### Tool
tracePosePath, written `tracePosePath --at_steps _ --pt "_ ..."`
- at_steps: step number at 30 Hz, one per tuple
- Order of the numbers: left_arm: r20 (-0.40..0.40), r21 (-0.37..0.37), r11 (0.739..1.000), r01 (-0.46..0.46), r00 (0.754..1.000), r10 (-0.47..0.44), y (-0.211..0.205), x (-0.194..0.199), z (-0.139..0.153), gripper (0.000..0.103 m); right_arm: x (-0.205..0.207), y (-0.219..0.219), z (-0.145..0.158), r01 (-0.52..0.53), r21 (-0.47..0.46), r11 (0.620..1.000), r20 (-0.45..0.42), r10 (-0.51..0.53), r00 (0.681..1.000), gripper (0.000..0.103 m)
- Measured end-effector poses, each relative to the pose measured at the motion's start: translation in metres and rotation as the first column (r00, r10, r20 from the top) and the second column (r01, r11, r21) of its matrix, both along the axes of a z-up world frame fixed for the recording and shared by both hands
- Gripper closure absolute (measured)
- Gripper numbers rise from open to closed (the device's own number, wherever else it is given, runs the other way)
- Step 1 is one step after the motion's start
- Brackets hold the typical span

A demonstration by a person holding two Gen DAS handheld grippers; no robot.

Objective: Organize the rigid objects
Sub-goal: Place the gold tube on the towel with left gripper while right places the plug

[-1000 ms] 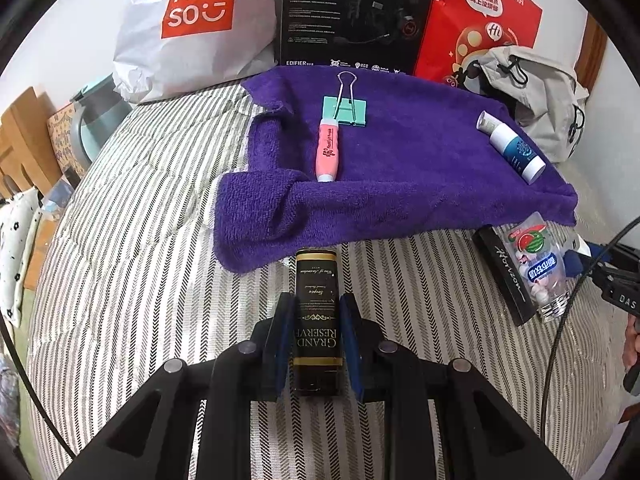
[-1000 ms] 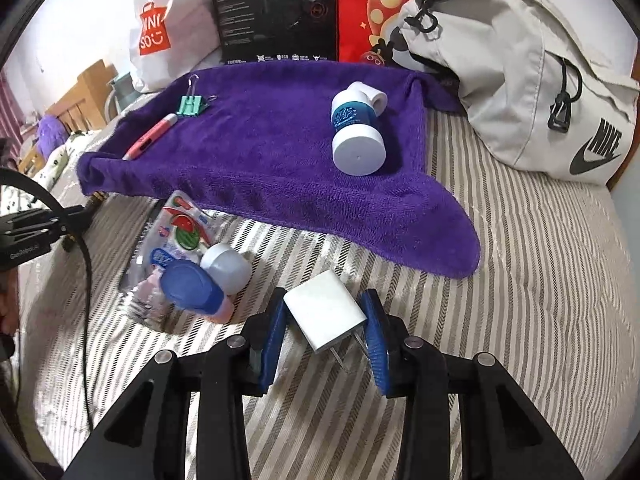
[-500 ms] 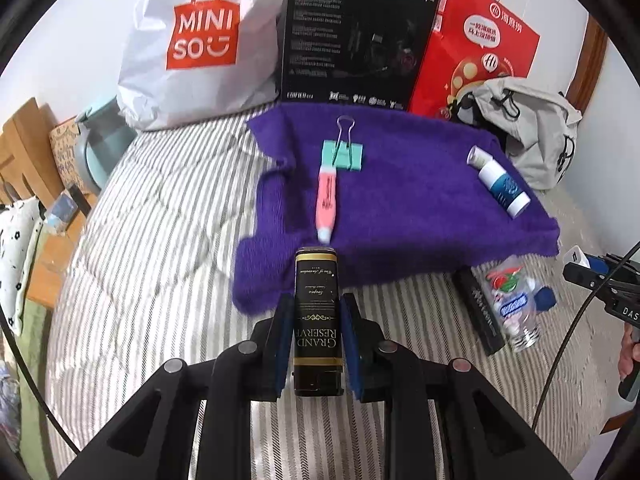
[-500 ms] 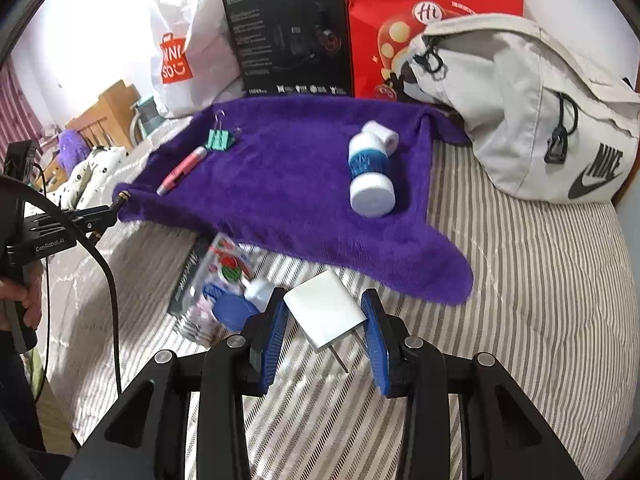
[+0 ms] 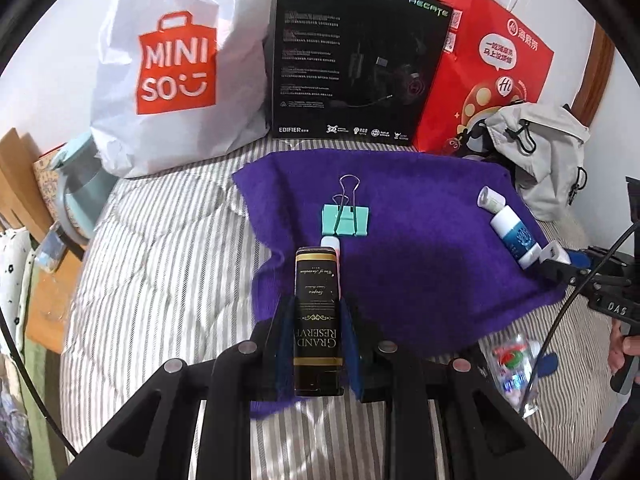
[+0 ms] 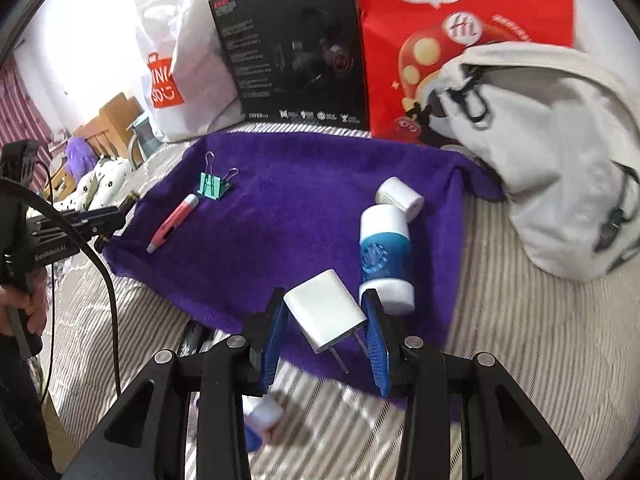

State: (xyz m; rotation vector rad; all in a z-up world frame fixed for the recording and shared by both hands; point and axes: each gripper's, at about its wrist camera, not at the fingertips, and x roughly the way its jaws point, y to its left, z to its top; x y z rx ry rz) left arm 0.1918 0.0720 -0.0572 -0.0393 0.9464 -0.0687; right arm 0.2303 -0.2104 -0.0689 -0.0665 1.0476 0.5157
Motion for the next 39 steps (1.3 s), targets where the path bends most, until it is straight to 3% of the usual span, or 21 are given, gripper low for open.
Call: tracePosePath --at_steps 9,17,22,28,39 --pt "-0.054 0.001 1.0 0.014 0.998 -0.014 0.0 0.036 -0.025 0.081 0.018 0.013 -0.034 0.006 -0.071 0.997 -0.072 -0.011 0.997 0.065" --pt "-0.087 0.024 0.999 0.044 0.995 -0.042 -0.008 0.059 -0.037 0.08 0.017 0.017 -0.036 -0.017 -0.1 0.995 -0.045 0.012 0.999 0.065" --pt "-0.089 0.011 0.999 0.052 0.995 -0.051 -0.01 0.059 -0.041 0.08 0.016 0.018 -0.037 -0.031 -0.096 0.995 -0.047 0.027 0.999 0.062" --pt "-0.096 0.024 0.999 0.042 0.995 -0.04 -0.01 0.058 -0.041 0.08 0.014 0.014 -0.035 -0.033 -0.085 0.996 -0.075 0.026 0.997 0.048" --pt "-0.118 0.068 0.997 0.037 0.993 -0.029 -0.015 0.042 -0.038 0.08 0.005 -0.001 -0.021 0.001 -0.068 0.998 -0.081 -0.007 0.997 0.043"
